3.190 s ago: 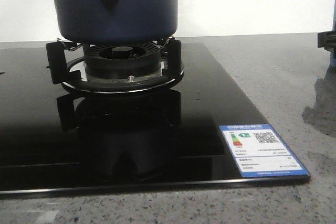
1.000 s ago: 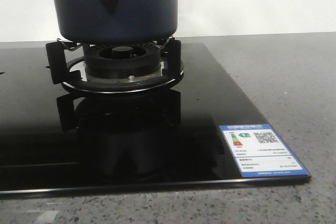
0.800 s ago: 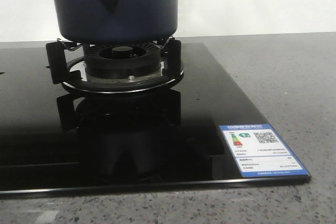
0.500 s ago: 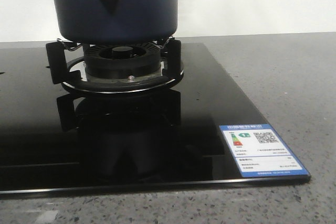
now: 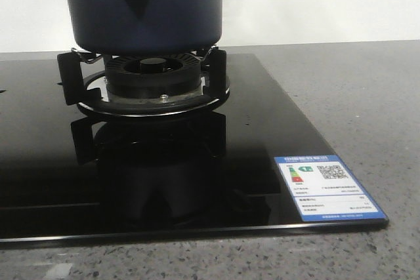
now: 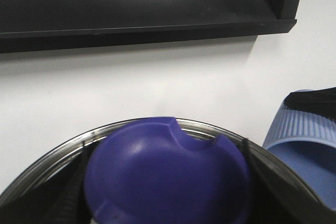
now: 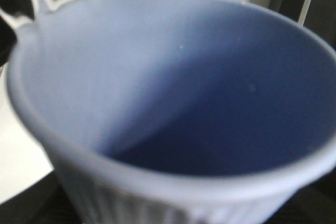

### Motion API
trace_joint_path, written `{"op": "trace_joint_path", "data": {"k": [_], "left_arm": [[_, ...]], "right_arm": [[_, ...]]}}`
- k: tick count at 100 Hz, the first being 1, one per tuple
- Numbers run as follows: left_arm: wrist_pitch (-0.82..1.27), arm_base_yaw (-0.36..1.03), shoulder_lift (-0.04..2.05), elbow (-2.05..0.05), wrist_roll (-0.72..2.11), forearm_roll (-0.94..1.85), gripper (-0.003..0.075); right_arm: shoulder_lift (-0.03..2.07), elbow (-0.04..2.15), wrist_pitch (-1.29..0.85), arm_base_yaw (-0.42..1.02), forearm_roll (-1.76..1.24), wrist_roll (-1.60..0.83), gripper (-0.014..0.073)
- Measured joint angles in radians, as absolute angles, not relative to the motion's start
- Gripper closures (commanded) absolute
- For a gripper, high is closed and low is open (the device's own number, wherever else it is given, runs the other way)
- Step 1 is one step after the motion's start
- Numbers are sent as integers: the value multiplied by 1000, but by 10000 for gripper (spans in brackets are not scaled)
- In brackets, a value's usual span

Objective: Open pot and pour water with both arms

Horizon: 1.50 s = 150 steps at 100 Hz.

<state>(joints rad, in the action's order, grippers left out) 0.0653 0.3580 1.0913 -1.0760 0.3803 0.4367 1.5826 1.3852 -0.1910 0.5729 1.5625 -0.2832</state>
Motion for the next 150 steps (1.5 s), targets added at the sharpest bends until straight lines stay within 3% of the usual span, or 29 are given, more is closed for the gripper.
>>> {"op": "trace_joint_path", "data": {"k": [78, 123, 150], "left_arm": [[67, 358, 1091, -1076, 380, 436, 323], [67, 358, 1091, -1076, 380, 436, 323], [67, 358, 1091, -1076, 380, 434, 323]], "right_arm": [[1583, 1385, -209, 573, 1614, -267, 256], [1537, 1385, -510, 566, 1512, 532, 256], [1414, 1371, -454, 393, 1122, 643, 257]]}}
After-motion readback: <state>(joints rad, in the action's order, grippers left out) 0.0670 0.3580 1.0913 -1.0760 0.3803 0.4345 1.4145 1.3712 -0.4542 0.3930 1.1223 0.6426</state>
